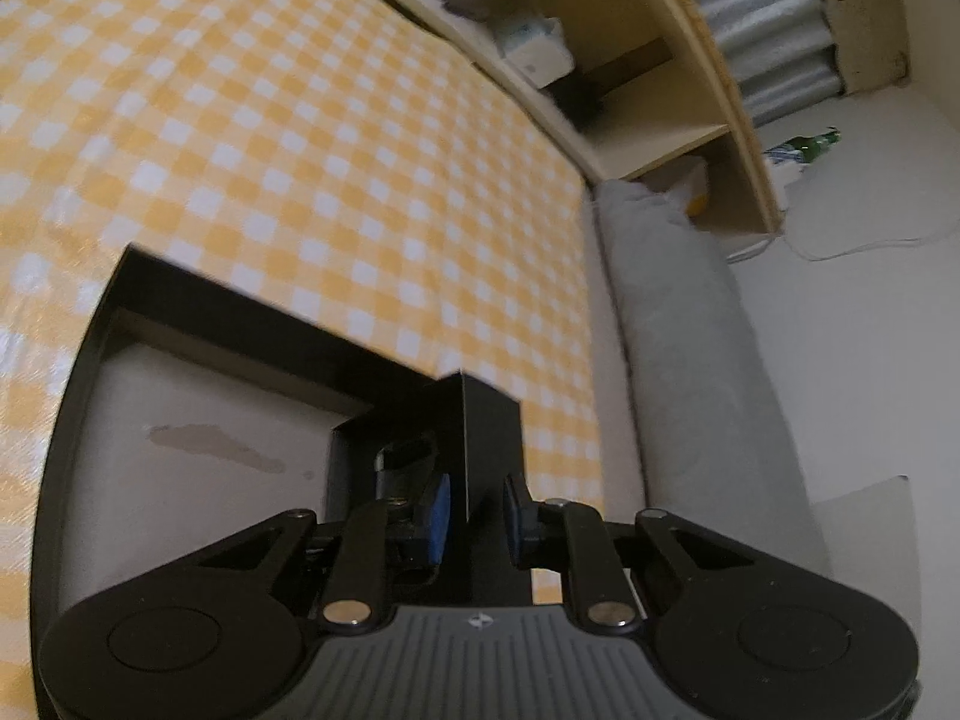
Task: Organize rigid objects
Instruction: 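Lift the black box with the left gripper and carry it over the tray, then lower the black box into the tray and open the left gripper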
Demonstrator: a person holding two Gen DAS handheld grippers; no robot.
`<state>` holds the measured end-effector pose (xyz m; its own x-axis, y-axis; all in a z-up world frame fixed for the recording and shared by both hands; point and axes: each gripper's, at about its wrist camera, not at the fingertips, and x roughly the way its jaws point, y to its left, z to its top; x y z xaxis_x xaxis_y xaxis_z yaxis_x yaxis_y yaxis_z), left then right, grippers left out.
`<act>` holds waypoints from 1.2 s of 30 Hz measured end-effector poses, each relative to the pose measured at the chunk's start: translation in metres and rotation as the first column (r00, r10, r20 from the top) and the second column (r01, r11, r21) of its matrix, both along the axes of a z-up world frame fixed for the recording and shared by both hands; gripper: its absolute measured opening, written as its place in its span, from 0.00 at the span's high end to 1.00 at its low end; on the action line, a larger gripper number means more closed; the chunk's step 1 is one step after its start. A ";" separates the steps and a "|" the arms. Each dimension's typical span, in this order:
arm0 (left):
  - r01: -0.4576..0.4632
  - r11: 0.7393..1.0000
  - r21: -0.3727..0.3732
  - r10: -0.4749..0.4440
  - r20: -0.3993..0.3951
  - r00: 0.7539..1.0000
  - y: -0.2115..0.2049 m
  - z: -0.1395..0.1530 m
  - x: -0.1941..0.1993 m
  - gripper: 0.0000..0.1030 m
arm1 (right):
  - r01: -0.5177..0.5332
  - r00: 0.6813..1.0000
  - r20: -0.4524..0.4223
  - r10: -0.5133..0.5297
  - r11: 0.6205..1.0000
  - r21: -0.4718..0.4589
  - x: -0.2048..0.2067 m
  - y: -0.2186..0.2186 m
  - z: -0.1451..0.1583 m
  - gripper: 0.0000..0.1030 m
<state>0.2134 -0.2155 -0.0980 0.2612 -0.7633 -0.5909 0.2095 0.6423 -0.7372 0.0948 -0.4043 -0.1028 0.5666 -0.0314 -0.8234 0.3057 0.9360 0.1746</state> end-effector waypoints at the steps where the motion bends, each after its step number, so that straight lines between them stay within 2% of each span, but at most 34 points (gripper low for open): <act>1: -0.007 1.000 -0.016 0.007 -0.008 1.000 0.003 -0.003 -0.001 0.79 | 0.001 1.000 0.000 -0.001 1.000 0.001 0.000 0.000 0.000 0.95; 3: -0.023 0.999 -0.039 0.022 -0.028 0.999 0.009 -0.008 -0.002 0.75 | 0.002 1.000 0.001 -0.002 1.000 0.004 0.000 0.000 0.000 0.95; 6: -0.028 0.999 -0.030 0.027 -0.044 0.999 0.017 -0.013 -0.005 0.56 | 0.001 1.000 0.000 -0.001 1.000 0.002 0.000 0.001 0.000 0.95; 10: -0.024 0.998 -0.061 0.019 -0.082 0.996 0.025 -0.019 -0.008 0.51 | 0.002 1.000 -0.002 -0.002 1.000 0.004 0.000 0.000 0.000 0.95; 14: -0.013 0.998 -0.067 0.007 -0.087 0.996 0.022 -0.021 -0.009 0.47 | -0.013 1.000 -0.009 0.013 1.000 0.001 -0.002 0.003 0.002 0.94; 16: -0.010 0.998 -0.067 0.004 -0.089 0.996 0.019 -0.023 -0.008 0.44 | -0.015 1.000 -0.005 0.015 1.000 0.010 -0.005 0.003 0.004 0.84; 18: -0.007 0.998 -0.066 0.001 -0.097 0.995 0.015 -0.025 -0.008 0.43 | -0.013 1.000 -0.003 0.013 1.000 0.022 -0.008 0.002 0.006 0.77; 21: 0.004 0.998 -0.062 -0.010 -0.103 0.995 0.008 -0.028 -0.005 0.43 | 0.004 1.000 -0.025 -0.003 0.999 0.035 -0.011 -0.001 0.005 0.76; 25: 0.034 0.997 -0.064 -0.038 -0.073 0.997 -0.002 -0.031 -0.001 0.43 | -0.007 0.998 -0.067 0.010 0.999 0.042 -0.009 0.000 0.000 0.90; 32: 0.081 0.987 -0.140 -0.094 -0.086 0.992 -0.015 -0.044 0.004 0.45 | -0.043 0.997 -0.065 0.044 0.999 0.016 -0.007 0.008 0.001 0.92; 36: 0.100 0.966 -0.239 -0.126 -0.099 0.987 -0.019 -0.052 0.001 0.46 | -0.047 0.997 -0.067 0.048 0.999 0.017 -0.005 0.005 0.001 0.92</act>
<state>0.2146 -0.2347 -0.1503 0.1071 -0.9040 -0.4140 0.1778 0.4271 -0.8866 0.0894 -0.3996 -0.1021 0.5108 0.0073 -0.8597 0.2725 0.9470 0.1700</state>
